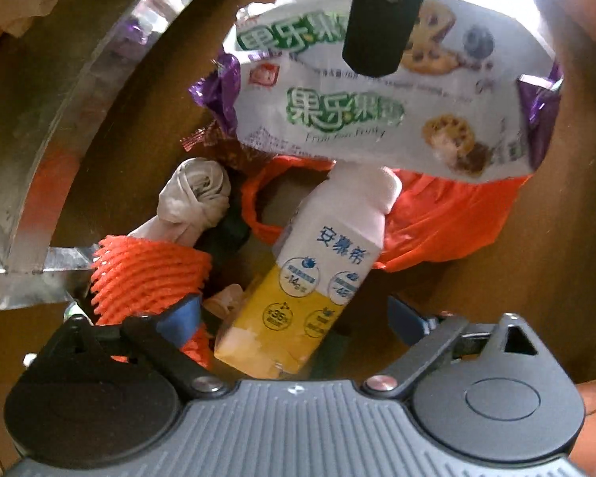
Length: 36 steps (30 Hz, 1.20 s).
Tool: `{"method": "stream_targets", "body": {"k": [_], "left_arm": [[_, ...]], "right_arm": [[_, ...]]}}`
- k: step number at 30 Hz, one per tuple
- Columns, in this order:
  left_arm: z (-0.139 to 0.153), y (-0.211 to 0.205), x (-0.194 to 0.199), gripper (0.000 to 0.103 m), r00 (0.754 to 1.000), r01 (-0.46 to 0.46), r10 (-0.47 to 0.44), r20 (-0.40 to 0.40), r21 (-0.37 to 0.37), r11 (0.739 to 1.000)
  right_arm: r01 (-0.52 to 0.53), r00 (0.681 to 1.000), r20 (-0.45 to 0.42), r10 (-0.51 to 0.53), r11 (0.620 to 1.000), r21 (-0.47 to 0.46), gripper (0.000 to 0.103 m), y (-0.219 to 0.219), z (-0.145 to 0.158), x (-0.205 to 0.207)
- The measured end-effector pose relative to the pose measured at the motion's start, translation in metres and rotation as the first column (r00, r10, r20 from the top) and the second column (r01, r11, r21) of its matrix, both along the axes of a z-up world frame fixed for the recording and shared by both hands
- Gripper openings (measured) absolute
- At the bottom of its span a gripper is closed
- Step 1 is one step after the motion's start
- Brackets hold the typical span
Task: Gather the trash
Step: 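Lower both tools down into the trash pile under the table, then grasp the white-yellow yogurt bottle with left tool while right grasps the cookie wrapper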
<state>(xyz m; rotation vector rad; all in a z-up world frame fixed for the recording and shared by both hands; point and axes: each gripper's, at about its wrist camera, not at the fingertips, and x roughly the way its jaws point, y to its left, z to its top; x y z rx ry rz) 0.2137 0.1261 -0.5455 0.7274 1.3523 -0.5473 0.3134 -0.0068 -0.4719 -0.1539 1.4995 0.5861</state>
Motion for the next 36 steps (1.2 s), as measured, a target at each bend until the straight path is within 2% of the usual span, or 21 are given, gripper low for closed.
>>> {"method": "stream_targets", "body": {"k": [4,8,11,12,13,14,16,20,26,32,34,36], "left_arm": [[-0.006,-0.003,0.000,0.089,0.999,0.036,-0.036,0.005,-0.006,0.999],[-0.012,-0.008,-0.001,0.069,0.998,0.062,-0.062,0.013,0.006,0.998],[-0.013,-0.007,0.005,0.060,0.999,0.040,-0.040,0.025,0.005,0.999],[-0.013,-0.006,0.007,0.059,0.999,0.035,-0.035,0.026,0.002,0.999],[-0.012,-0.005,0.010,0.058,0.999,0.033,-0.033,0.028,-0.001,0.999],[-0.010,-0.005,0.010,0.057,0.999,0.032,-0.032,0.033,-0.002,0.999],[-0.007,-0.003,0.011,0.054,0.999,0.028,-0.027,0.040,-0.006,1.000],[-0.002,0.000,0.011,0.047,0.999,0.021,-0.020,0.045,-0.024,0.999],[0.008,0.004,0.012,0.043,0.999,0.036,-0.034,0.039,-0.052,0.998],[0.039,0.000,0.019,0.043,0.999,0.016,-0.013,0.031,-0.096,0.995],[0.058,-0.001,0.023,0.043,0.999,0.002,0.002,0.037,-0.115,0.993],[0.088,-0.002,0.025,0.043,0.998,-0.019,0.026,0.051,-0.136,0.991]], "right_arm": [[0.003,1.000,0.002,-0.003,1.000,-0.010,0.078,0.001,-0.009,0.000],[0.002,1.000,0.013,-0.002,1.000,-0.009,0.077,0.002,-0.013,0.000],[0.001,1.000,0.020,-0.001,1.000,-0.008,0.075,0.004,-0.014,0.001],[-0.001,1.000,0.022,0.002,1.000,-0.010,0.067,0.005,-0.014,0.000],[-0.004,1.000,0.024,0.004,1.000,-0.017,0.052,0.006,-0.015,0.000],[-0.008,1.000,0.018,0.008,0.999,-0.041,0.011,0.008,-0.017,0.000],[0.004,1.000,0.011,-0.003,0.998,-0.059,0.015,0.008,-0.019,0.000],[-0.004,1.000,0.025,0.005,0.998,-0.055,0.001,0.007,-0.014,-0.003],[-0.002,0.999,0.051,0.004,0.999,-0.048,0.000,-0.004,0.013,-0.011],[0.051,0.995,0.087,-0.047,0.998,-0.040,0.000,-0.028,0.065,-0.019],[0.059,0.992,0.113,-0.054,0.997,-0.039,0.000,-0.035,0.089,-0.021],[0.073,0.988,0.139,-0.068,0.997,-0.037,0.000,-0.039,0.113,-0.024]]}}
